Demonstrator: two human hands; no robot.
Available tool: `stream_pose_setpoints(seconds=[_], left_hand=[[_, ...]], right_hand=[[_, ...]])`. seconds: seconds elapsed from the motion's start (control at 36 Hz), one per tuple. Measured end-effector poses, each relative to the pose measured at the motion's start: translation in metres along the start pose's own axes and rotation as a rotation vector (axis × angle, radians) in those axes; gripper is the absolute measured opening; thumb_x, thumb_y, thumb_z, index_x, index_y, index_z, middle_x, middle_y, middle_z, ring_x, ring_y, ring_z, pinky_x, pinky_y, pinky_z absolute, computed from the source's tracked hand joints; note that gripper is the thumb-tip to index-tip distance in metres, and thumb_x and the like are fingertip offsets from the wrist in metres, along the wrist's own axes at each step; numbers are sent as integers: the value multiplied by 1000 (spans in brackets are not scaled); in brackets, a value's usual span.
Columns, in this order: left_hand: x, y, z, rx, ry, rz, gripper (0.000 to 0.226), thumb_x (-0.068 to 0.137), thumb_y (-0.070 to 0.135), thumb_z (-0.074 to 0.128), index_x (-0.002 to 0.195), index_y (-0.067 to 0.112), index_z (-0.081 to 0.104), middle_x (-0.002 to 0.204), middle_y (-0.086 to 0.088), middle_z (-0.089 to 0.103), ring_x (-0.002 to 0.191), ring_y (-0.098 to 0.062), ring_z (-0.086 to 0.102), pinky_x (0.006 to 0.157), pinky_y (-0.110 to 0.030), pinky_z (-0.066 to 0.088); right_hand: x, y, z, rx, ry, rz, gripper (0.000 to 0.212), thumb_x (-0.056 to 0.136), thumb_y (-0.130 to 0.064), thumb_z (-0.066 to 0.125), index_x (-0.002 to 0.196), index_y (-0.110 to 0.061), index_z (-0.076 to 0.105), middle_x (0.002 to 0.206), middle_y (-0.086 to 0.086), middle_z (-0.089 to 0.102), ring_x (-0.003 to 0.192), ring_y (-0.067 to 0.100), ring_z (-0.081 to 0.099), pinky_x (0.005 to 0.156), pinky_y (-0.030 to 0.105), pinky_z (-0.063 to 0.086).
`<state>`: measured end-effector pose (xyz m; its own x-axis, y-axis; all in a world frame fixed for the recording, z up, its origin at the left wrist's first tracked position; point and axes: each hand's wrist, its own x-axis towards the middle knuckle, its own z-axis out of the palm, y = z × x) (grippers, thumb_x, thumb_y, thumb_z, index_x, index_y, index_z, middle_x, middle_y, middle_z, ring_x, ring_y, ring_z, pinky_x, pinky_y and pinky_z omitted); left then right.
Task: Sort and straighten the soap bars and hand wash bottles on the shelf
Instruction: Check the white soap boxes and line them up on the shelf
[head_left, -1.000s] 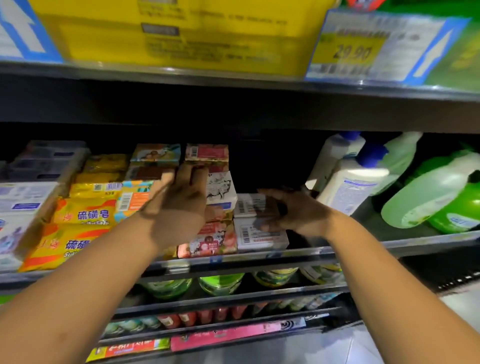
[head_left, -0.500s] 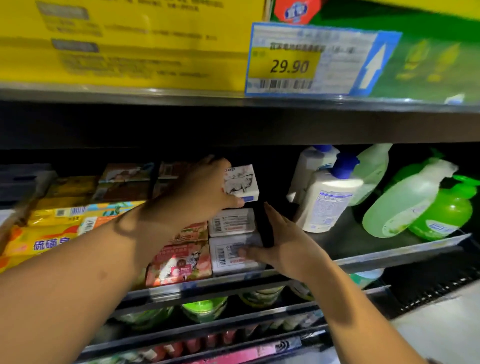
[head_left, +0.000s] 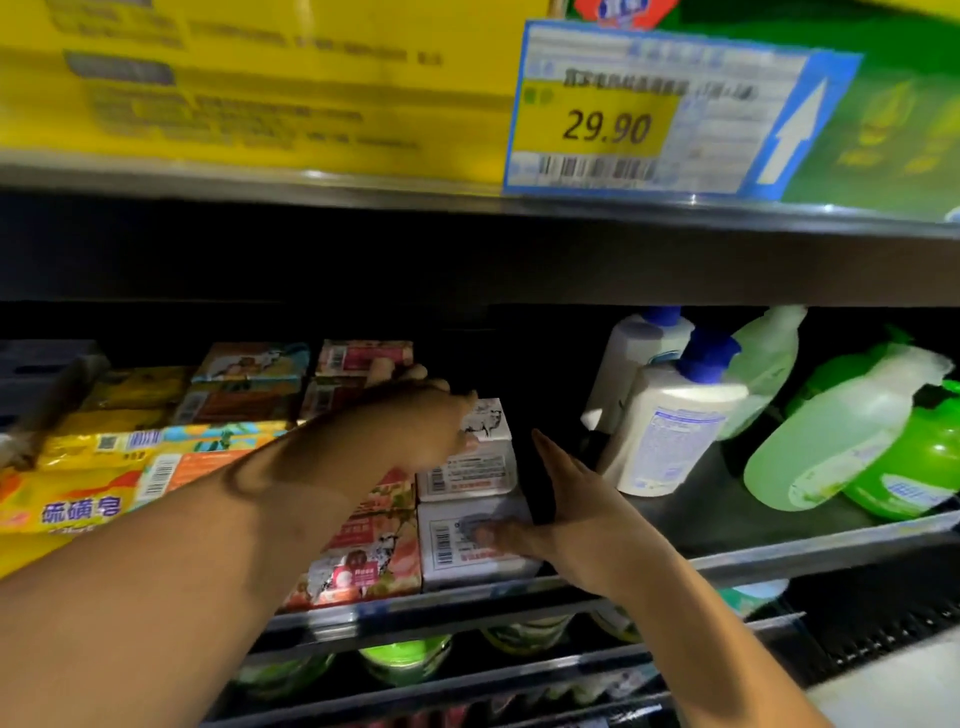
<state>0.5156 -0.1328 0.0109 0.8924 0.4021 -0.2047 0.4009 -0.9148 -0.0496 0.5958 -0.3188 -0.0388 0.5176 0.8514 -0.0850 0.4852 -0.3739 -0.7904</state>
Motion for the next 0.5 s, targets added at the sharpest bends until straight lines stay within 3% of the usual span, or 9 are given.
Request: stream_pose_setpoints(seconds=[0.08, 0.14, 0.22, 0.31, 0.36, 0.5], left_hand=[[-4, 2, -1, 58, -64, 18, 63, 103, 59, 23, 159, 33, 8, 166, 4, 17, 152, -27, 8, 117, -52, 6], [-7, 3, -2, 53, -95, 30, 66, 102, 61, 23, 159, 33, 5, 167, 5, 7, 154, -26, -4, 118, -53, 0], [-13, 3, -1, 31, -100, 51, 66, 102, 60, 25, 159, 33, 6, 167, 6, 3, 153, -25, -14, 119, -54, -7], [-21, 0, 4, 16, -62, 82, 65, 102, 60, 27, 159, 35, 9, 167, 7, 1, 152, -24, -17, 119, -52, -12], [-30, -2, 8, -21, -36, 106, 64, 102, 59, 30, 159, 37, 10, 167, 8, -4, 151, -24, -21, 118, -48, -15], [-66, -9, 19, -210, -73, 89, 66, 98, 65, 35, 154, 52, 1, 156, 18, -32, 141, -17, -40, 118, -44, -16]], right_hand=[[1, 2, 0, -11, 5, 40, 94, 50, -76, 83, 132, -54, 43, 121, -26, 66, 111, 0, 63, 100, 39, 52], [1, 1, -1, -77, 15, 61, 115, 43, -87, 76, 144, -50, 35, 133, -24, 59, 122, 3, 58, 105, 38, 48], [-1, -5, -3, -166, 6, 131, 148, 34, -95, 67, 159, -37, 14, 156, -17, 34, 141, 11, 38, 116, 34, 34], [-3, -8, -3, -176, 10, 128, 137, 44, -88, 73, 158, -38, 15, 156, -18, 33, 141, 12, 38, 113, 29, 33], [-3, -7, -4, -194, 24, 112, 139, 39, -94, 68, 157, -41, 17, 158, -16, 32, 141, 13, 39, 115, 35, 35], [-9, -11, -4, -300, 45, 51, 113, 64, -80, 70, 156, -44, 18, 165, -14, 16, 150, 13, 22, 121, 37, 27]])
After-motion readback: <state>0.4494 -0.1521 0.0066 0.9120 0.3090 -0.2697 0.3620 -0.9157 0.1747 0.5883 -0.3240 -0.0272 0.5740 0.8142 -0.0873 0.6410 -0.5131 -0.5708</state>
